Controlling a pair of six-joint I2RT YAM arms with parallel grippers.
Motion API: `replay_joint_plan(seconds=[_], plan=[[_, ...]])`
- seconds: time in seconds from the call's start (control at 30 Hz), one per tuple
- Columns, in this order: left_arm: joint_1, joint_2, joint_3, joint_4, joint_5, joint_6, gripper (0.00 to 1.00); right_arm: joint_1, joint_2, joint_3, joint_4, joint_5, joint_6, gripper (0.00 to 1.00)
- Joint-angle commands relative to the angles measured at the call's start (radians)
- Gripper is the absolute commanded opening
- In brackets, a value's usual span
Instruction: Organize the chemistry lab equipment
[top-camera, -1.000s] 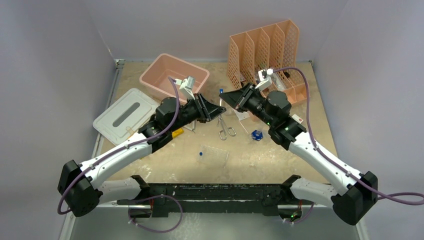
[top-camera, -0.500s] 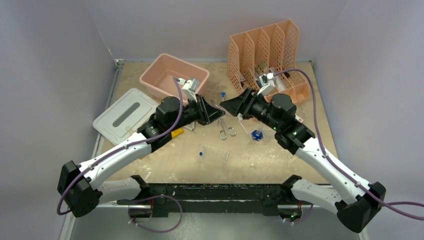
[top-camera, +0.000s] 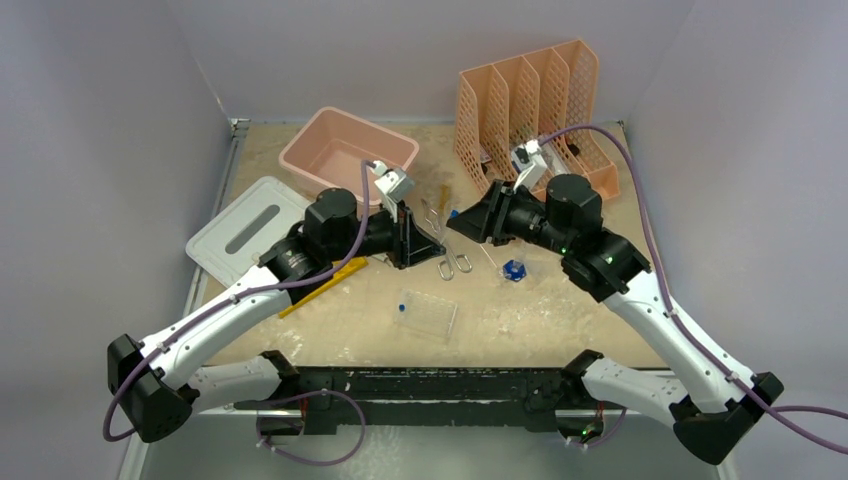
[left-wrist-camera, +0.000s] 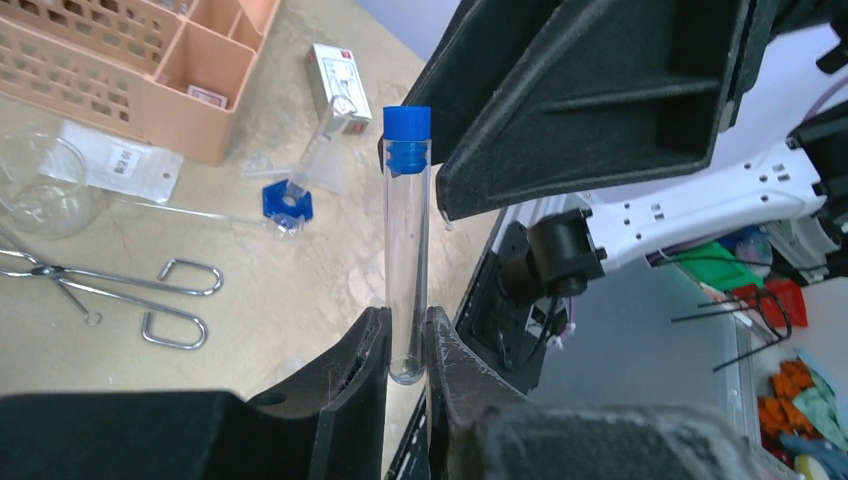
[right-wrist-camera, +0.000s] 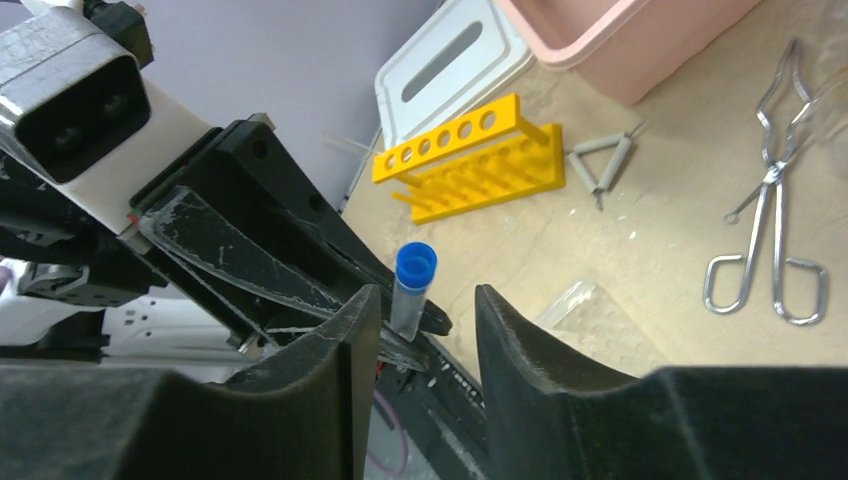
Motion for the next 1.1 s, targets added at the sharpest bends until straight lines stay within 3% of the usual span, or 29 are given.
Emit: replay_joint_plan(seconds=[0.0,0.27,0.43,0.57,0.67,0.7,0.8,0.93,1.07], plan=[[0.001,-0.025,0.023,-0.012,0.093,0.070,0.00,-0.002,-0.016,0.028,-0.009,-0.067,-0.001,0.40],[0.001,-0.033,0.033,-0.073,0.141,0.102,0.00,-0.002,0.007,0.058,-0.048,-0.086,0.018,0.43],[0.001,-0.032,0.047,-0.090,0.145,0.126,0.00,-0.005,0.026,0.055,-0.018,-0.143,0.034,0.31],[0.001,-0.003,0.088,-0.135,0.142,0.154,0.00,-0.008,0.032,0.044,0.019,-0.160,0.036,0.15],[0.001,-0.003,0.099,-0.145,0.131,0.157,0.00,-0.010,0.028,0.046,0.015,-0.150,0.012,0.09],[0.001,-0.007,0.100,-0.151,0.095,0.154,0.11,-0.010,0.025,0.051,0.010,-0.142,-0.008,0.09],[0.001,-0.014,0.112,-0.210,-0.038,0.167,0.57,-0.011,0.019,0.062,-0.027,-0.088,-0.085,0.08],[0.001,-0.047,0.139,-0.300,-0.294,0.212,0.75,-0.010,-0.019,0.012,0.002,0.082,-0.279,0.05],[0.001,-0.086,0.166,-0.309,-0.558,0.212,0.81,-0.005,-0.081,-0.108,0.131,0.130,-0.400,0.06]])
